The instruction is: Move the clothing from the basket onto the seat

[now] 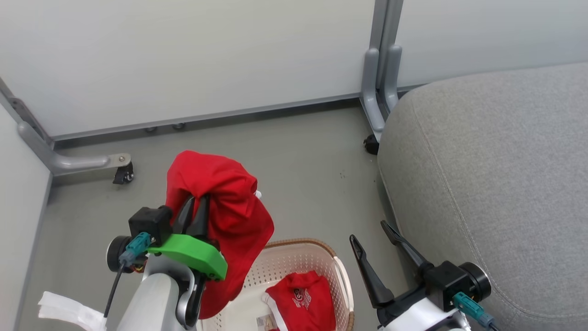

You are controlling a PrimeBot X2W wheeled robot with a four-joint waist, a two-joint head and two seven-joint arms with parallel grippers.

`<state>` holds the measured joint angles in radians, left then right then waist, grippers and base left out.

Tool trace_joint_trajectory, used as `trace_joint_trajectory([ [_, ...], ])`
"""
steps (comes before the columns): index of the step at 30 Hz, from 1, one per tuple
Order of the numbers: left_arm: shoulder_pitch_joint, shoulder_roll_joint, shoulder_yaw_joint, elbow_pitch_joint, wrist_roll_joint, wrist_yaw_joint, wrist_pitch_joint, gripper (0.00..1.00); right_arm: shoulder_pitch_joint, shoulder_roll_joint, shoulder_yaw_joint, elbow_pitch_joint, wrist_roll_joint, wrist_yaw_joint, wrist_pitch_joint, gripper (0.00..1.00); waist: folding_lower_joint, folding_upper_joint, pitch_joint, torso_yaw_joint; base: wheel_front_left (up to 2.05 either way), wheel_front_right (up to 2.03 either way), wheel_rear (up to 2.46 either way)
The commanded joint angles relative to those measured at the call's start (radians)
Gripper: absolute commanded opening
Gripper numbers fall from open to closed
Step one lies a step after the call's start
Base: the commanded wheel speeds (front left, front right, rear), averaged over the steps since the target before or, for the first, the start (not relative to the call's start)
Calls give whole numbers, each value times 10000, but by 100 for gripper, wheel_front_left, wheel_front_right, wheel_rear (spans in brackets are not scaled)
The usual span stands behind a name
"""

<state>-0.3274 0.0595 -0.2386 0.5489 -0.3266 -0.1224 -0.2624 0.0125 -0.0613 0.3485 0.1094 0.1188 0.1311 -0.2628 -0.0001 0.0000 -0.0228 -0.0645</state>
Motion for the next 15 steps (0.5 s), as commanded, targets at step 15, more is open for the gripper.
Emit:
trace_joint_trajectory([
  [15, 741, -79, -891, -3639, -1285, 78, -22, 0, -100, 37, 22, -182, -195, -6, -32, 100, 1, 0, -399, 5, 0, 0, 0],
])
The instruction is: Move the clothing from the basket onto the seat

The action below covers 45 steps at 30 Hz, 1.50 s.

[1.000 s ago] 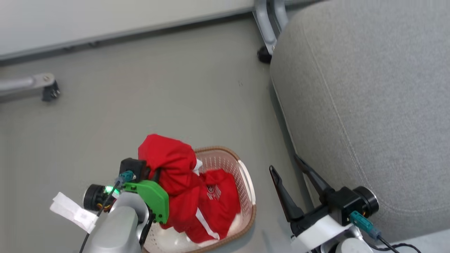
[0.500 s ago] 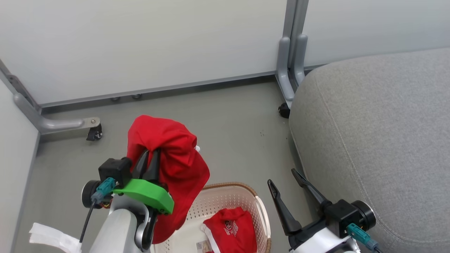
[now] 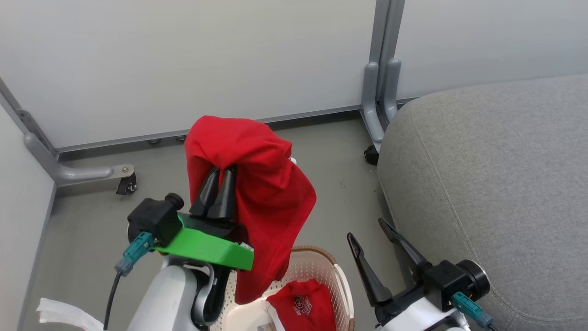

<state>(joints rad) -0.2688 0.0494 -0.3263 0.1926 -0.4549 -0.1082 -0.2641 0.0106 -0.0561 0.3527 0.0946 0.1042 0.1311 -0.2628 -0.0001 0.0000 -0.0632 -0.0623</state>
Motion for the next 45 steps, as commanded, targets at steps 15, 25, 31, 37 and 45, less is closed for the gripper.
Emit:
trace_joint_trajectory([
  [15, 513, 291, -1461, -2412, -49, -235, -7, 0, -107, -96, -93, -81, -144, -7, -31, 100, 1, 0, 66, -59, 0, 0, 0],
  [25, 749, 427, -1452, -2918, -151, -238, -5, 0, -14, -113, -152, -92, -151, -7, -31, 100, 1, 0, 79, -8, 0, 0, 0],
  [31, 754, 485, -1443, -2792, -48, -239, -5, 0, -17, -109, -146, -84, -123, -7, -31, 100, 1, 0, 56, 15, 0, 0, 0],
  [37, 802, 498, -1498, -2665, -49, -238, -5, 0, -154, -265, 15, -264, 488, -7, -31, 100, 1, 0, 50, 0, 0, 0, 0],
  [45, 717, 540, -1474, -2426, -64, -238, -6, 0, -443, -1185, 613, -1068, 1211, -7, -30, 100, 1, 0, 109, -21, 0, 0, 0],
])
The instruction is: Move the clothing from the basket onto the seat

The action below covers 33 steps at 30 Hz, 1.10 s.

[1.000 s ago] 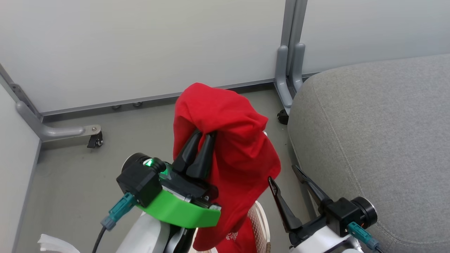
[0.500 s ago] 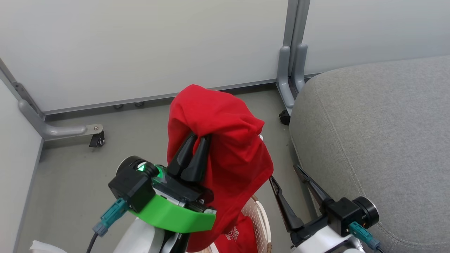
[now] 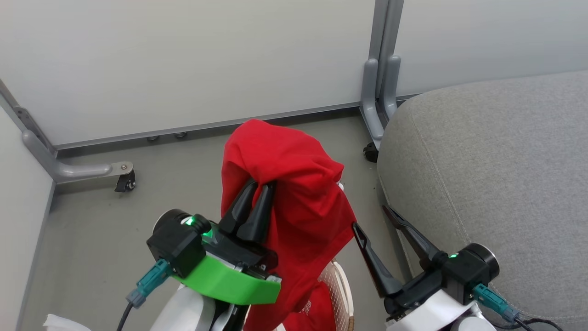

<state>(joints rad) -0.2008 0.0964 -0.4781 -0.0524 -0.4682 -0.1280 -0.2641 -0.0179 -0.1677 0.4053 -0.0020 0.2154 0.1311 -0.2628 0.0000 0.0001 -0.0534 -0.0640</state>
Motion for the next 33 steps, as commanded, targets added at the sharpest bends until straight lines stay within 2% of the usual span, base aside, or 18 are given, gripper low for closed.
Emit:
trace_joint_trajectory([
  [1, 25, 74, 37, 37, 63, -40, -6, 0, -211, -264, 265, -250, 175, -7, -31, 100, 0, -1, 22, -9, 0, 0, 0],
  [9, -129, 232, -304, 56, -78, -41, -6, 0, -959, -2149, 1813, -1073, 745, -7, -31, 100, 0, -1, 87, -27, 0, 0, 0],
  [18, -336, 607, -1090, -26, -384, -41, -6, 0, -2099, -3857, 3115, -743, 1494, -7, -30, 100, 0, -1, 88, 143, 0, 0, 0],
  [24, -456, 829, -1607, -74, -494, -41, -6, 0, -2880, -4345, 4311, -508, 2088, -7, -30, 100, 0, -1, 42, 293, 0, 0, 0],
  [26, -415, 762, -1674, -54, -678, -41, -6, 0, -3250, -4436, 4800, -499, 1890, -7, -31, 100, 0, -1, 40, 333, 0, 0, 0],
  [33, -607, 819, -1969, 22, -828, -41, -6, 0, -4019, -4182, 6099, -279, 2239, -7, -31, 100, 0, -1, -40, 487, 0, 0, 0],
])
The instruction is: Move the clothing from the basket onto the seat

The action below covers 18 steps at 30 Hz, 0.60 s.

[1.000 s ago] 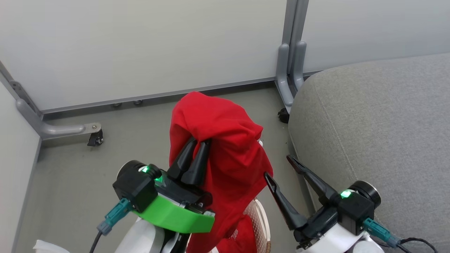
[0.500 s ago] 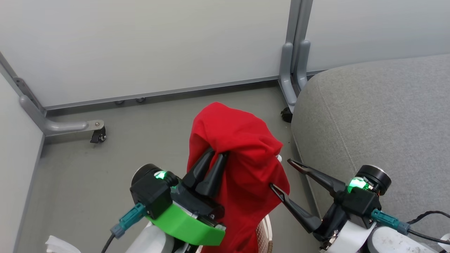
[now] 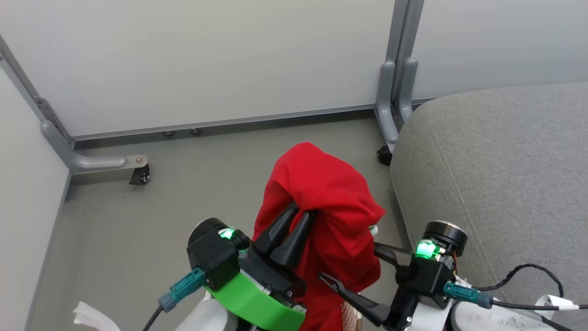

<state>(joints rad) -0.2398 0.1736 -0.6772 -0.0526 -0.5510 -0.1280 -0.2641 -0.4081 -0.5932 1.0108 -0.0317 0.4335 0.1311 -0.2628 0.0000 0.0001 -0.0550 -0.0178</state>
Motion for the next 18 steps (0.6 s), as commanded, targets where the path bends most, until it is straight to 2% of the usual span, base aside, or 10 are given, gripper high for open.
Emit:
trace_joint_trajectory([
  [1, -212, 34, -5, 37, 3, -41, -6, 0, -159, 150, 96, 68, 88, -7, -30, 100, 0, -1, -35, 42, 0, 0, 0],
  [12, -256, -192, -407, 286, 26, -41, -6, 0, 15, 1604, -187, 1124, 50, -7, -31, 100, 0, -1, -123, 321, 0, 0, 0],
  [17, -336, -200, -529, 356, -22, -42, -5, 0, 11, 2018, -314, 1325, -20, -7, -31, 100, 0, -1, -102, 419, 0, 0, 0],
  [18, -343, -198, -520, 371, -28, -42, -5, 0, 56, 2055, -359, 1419, 61, -7, -31, 42, 0, -1, -103, 437, 0, 0, 0],
])
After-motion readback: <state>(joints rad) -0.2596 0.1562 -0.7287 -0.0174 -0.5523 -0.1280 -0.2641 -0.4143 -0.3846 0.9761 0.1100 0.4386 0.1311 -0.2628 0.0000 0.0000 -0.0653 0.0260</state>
